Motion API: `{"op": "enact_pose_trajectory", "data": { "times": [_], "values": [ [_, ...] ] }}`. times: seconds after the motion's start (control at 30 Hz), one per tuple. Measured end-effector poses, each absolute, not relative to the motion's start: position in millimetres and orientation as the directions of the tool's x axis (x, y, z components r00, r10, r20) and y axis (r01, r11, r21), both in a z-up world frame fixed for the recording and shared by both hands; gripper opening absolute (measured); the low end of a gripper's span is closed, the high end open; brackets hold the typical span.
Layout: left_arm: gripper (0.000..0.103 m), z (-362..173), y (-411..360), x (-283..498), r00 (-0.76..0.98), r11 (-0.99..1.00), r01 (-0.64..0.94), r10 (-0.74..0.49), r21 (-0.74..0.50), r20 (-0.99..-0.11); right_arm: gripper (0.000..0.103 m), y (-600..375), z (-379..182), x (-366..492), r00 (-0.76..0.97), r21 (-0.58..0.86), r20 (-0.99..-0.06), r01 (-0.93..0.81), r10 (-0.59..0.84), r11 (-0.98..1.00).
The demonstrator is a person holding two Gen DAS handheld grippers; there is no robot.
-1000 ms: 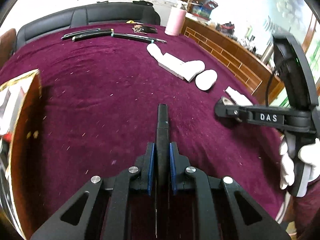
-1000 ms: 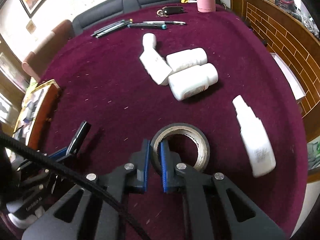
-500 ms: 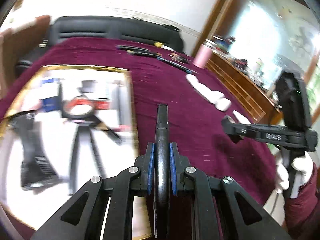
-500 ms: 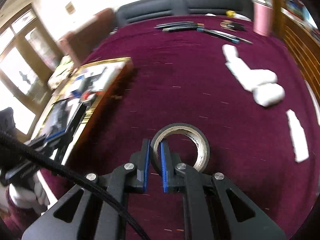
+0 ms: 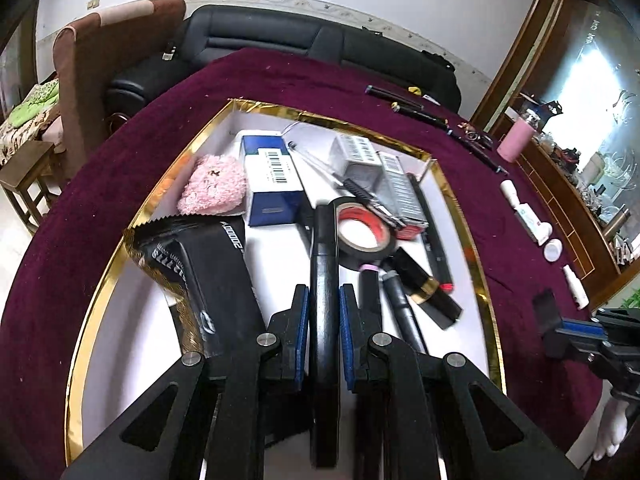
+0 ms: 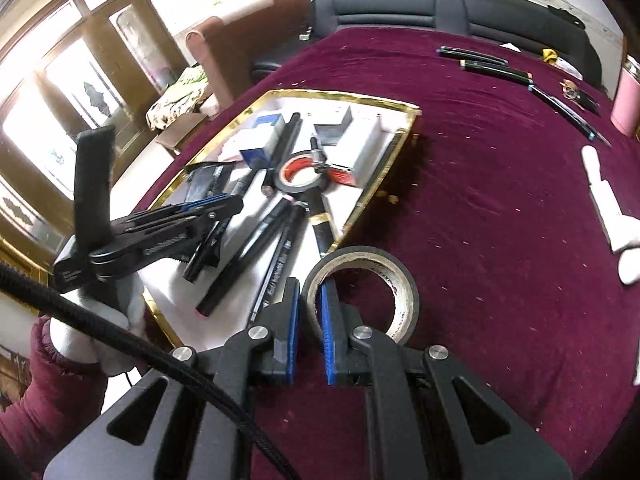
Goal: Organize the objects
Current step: 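Carry the black marker into the tray with the left gripper while the right gripper grasps the black tape roll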
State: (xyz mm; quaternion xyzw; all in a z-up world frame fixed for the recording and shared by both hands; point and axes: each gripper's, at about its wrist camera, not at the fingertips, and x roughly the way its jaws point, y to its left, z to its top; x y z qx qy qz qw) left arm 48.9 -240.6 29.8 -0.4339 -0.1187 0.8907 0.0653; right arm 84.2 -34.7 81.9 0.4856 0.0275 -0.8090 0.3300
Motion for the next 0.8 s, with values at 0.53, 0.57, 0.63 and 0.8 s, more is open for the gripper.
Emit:
{"op": "enact_pose_trajectory", "data": {
  "times": [0.53, 0.57, 0.63, 0.8],
  "values": [
    [0.019, 62, -284, 98, -0.735, -0.92, 0.004, 0.263, -0.392, -0.625, 0.009, -122, 77, 75, -0.178, 0.344, -0.804, 0.639, -0.568, -0.688],
    [0.026, 67, -290, 109, -0.755, -0.915, 0.005, 0.261, -0.403, -0.601, 0.009, -130, 77, 75, -0.167, 0.349, -0.804, 0.645, -0.571, -0.68],
    [0.033, 74, -301, 125, -0.782, -0.912, 0.014, 0.246, -0.411, -0.572, 0.009, -145, 74, 76, -0.141, 0.358, -0.806, 0.657, -0.575, -0.663],
    [0.034, 71, -333, 156, -0.8, -0.902, 0.064, 0.21, -0.428, -0.563, 0.009, -180, 63, 91, -0.081, 0.356, -0.821, 0.7, -0.565, -0.619]
  ]
}}
